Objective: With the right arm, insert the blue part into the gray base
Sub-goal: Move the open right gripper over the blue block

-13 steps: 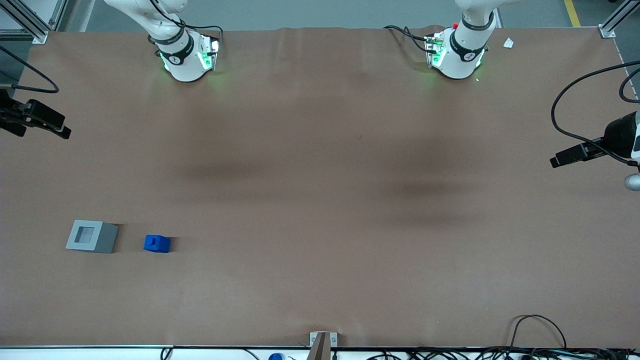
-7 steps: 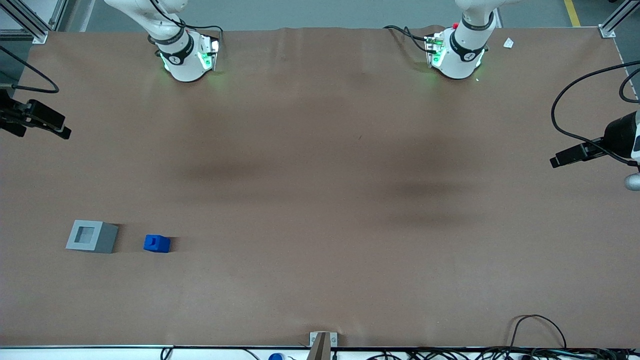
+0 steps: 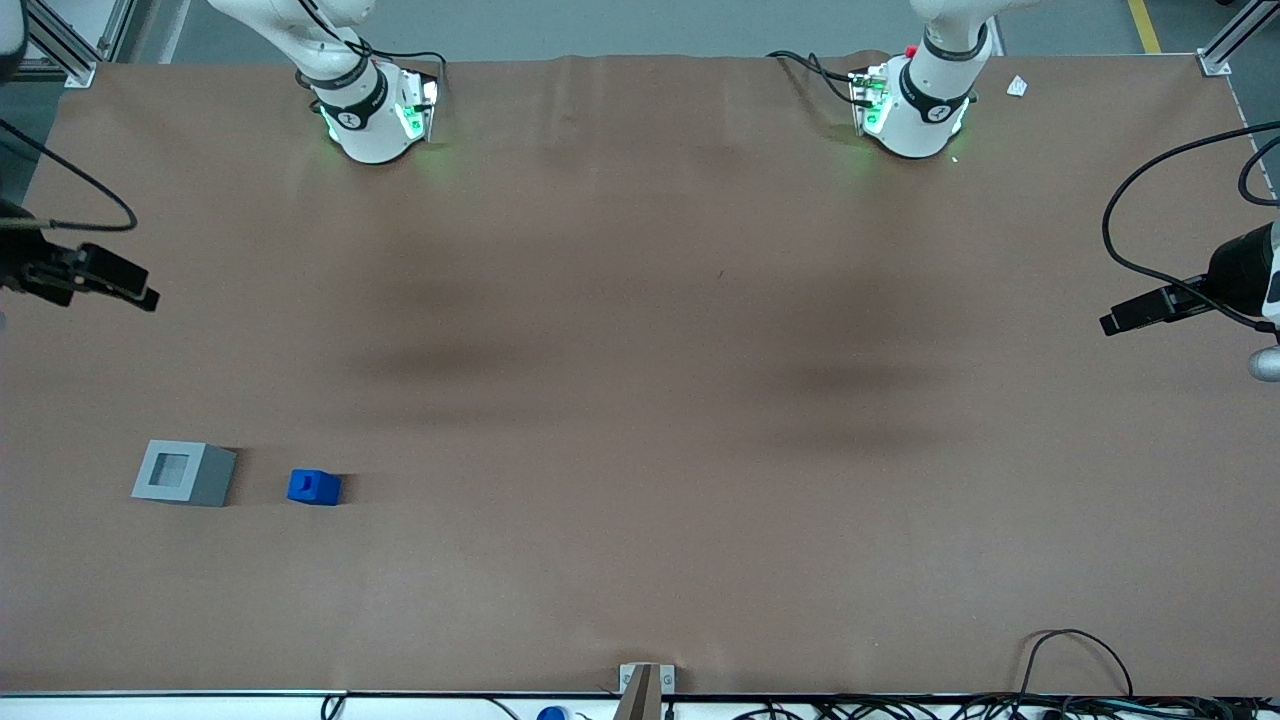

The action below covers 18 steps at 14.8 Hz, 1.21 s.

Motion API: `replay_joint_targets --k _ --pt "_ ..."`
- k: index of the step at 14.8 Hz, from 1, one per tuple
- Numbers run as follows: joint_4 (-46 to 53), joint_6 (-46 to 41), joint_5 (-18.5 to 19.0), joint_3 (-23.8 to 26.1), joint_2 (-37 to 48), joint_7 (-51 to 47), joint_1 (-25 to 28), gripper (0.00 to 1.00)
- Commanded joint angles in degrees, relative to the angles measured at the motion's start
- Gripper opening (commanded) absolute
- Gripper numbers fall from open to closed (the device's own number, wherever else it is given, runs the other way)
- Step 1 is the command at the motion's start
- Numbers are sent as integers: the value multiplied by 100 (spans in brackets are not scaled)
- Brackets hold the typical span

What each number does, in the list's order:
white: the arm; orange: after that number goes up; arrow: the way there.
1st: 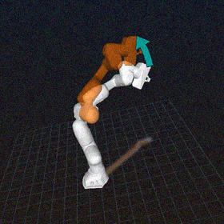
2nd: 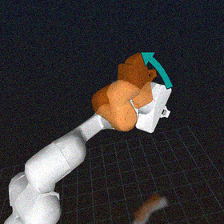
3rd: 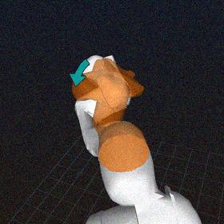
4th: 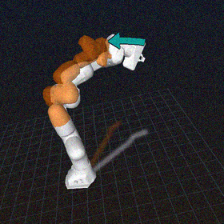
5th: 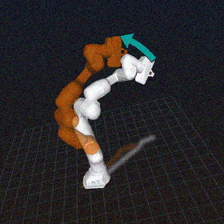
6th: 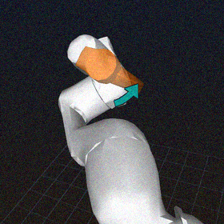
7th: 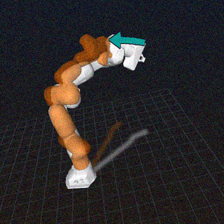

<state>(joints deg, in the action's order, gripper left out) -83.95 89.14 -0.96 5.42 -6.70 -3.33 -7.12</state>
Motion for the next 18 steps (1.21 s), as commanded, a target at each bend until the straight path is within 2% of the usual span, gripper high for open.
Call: replay_joint_targets --k 1,7,18 --pt "-33 208 -45 -6 -208 -89 44 100" --pt "-551 1130 -36 -6 -534 -89 131 100" --pt "-543 1992 34 -6 -1421 -80 176 100"
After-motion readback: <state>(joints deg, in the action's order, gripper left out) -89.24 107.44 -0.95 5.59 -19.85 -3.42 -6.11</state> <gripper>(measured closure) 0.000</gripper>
